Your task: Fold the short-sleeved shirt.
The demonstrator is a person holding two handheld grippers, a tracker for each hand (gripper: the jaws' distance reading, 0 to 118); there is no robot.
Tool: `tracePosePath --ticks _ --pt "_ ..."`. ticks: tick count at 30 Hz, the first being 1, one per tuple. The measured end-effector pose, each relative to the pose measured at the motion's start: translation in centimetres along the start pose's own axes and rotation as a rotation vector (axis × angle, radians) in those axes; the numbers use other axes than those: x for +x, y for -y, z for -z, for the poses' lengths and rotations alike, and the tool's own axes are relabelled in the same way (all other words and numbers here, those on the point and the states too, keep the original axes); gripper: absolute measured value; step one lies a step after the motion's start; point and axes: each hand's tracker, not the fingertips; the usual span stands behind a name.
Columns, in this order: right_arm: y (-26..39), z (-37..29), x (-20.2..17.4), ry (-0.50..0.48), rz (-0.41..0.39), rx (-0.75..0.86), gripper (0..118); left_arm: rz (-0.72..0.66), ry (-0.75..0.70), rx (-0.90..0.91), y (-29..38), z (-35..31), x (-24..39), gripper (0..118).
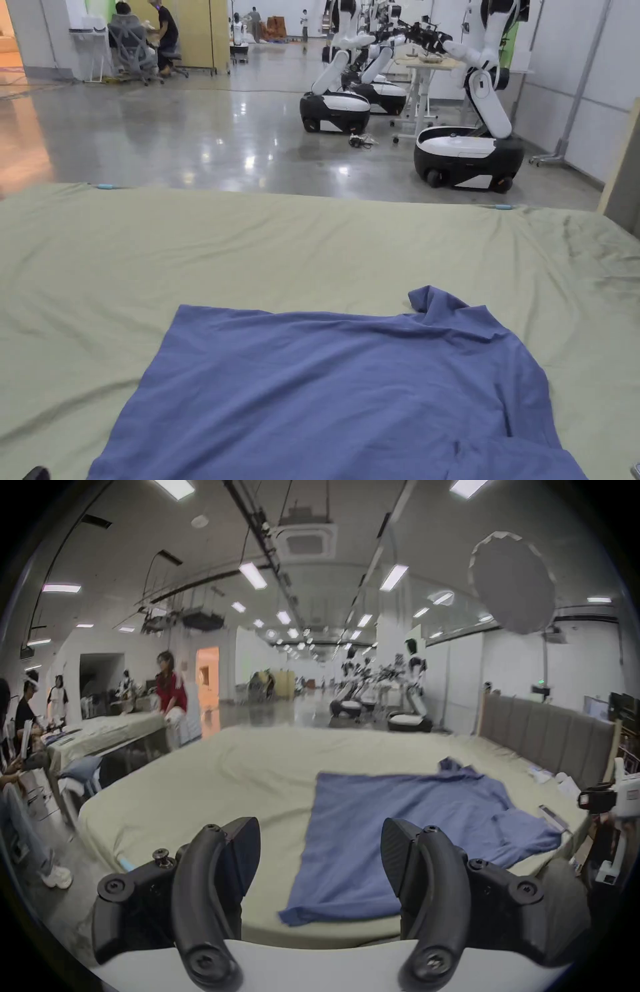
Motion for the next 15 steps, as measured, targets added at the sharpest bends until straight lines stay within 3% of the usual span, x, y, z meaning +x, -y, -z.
tracePosePath --ticks 5,7,8,9,10,12,15 --pt "-2.2 -1.3 -2.9 -0.084 -0.008 0.077 61 0.039 -0.025 0.078 -1.5 -0.6 2.1 68" --pt "-2.4 -1.8 -3.5 -0.104 -0.035 0.101 43 0.038 0.012 0.081 -2.1 -1.0 2.5 47" --pt "-2.5 -2.0 -3.8 -0.105 -0.044 0.113 29 0.037 0.020 0.077 -2.1 -1.1 2.6 25" --pt "-2.6 -2.2 -4.1 -0.110 -0.054 0.121 14 0.037 0.048 0.058 -2.1 -1.0 2.7 13" --pt "-2.6 -2.3 -4.4 -0.109 -0.062 0.134 0 0.033 0.078 0.030 -2.1 -0.9 2.7 13" --pt "-2.5 -2.4 -4.9 -0.114 -0.060 0.143 0 0.026 0.083 0.039 -1.8 -1.1 3.0 3" --pt "-2.5 -2.0 -5.7 -0.085 -0.073 0.145 0 0.029 0.090 0.033 -1.7 -0.8 3.5 3"
